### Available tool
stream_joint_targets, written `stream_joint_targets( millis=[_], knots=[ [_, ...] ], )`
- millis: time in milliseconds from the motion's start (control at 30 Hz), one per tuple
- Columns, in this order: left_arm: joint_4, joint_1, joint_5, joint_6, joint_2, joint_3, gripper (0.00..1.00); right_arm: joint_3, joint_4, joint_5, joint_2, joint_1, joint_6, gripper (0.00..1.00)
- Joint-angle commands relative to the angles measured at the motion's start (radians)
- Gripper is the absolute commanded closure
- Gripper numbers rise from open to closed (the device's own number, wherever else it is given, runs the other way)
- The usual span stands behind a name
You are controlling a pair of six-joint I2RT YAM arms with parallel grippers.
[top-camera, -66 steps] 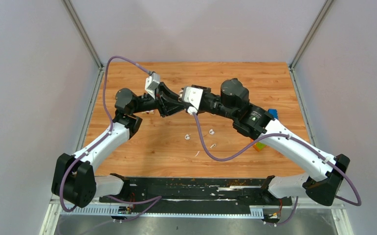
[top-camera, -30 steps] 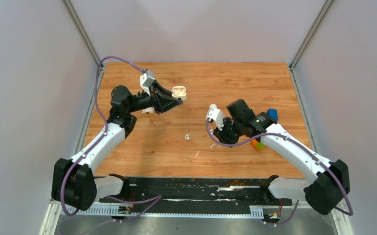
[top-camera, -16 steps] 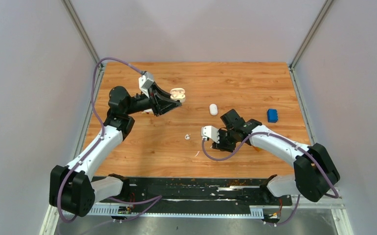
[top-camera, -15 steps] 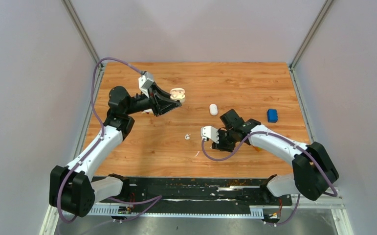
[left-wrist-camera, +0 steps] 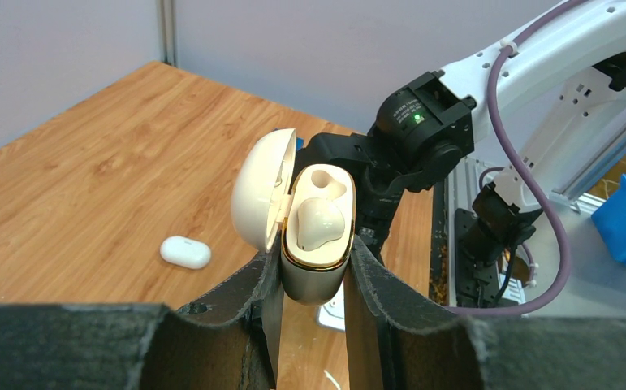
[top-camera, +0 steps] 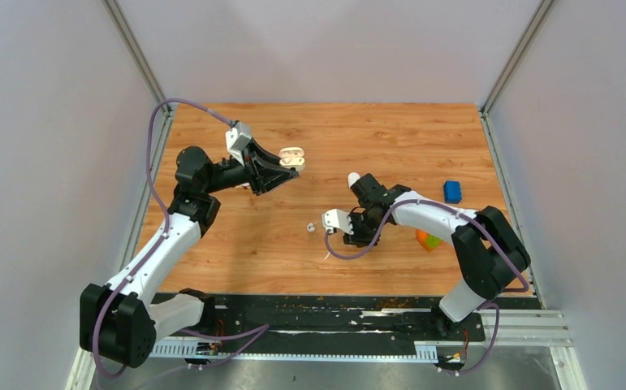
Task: Insert the wireless bluetooth earbuds into the charging case
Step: Pick up the earbud from the center of the board.
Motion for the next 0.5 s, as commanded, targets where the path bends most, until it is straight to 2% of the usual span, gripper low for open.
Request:
stream_joint_targets(
  millis=[0,467],
  knots=[
    [0.021,0.009,-0.003,0.011,-0.028,-0.01,1.0,0.051,-0.046,-0.061,0.03,0.0,-0.064,0.66],
    [0.024,0.012,-0.006,0.011,-0.022,-0.015,1.0,0.055,-0.036,-0.063,0.075,-0.001,-0.057,0.7]
  ],
)
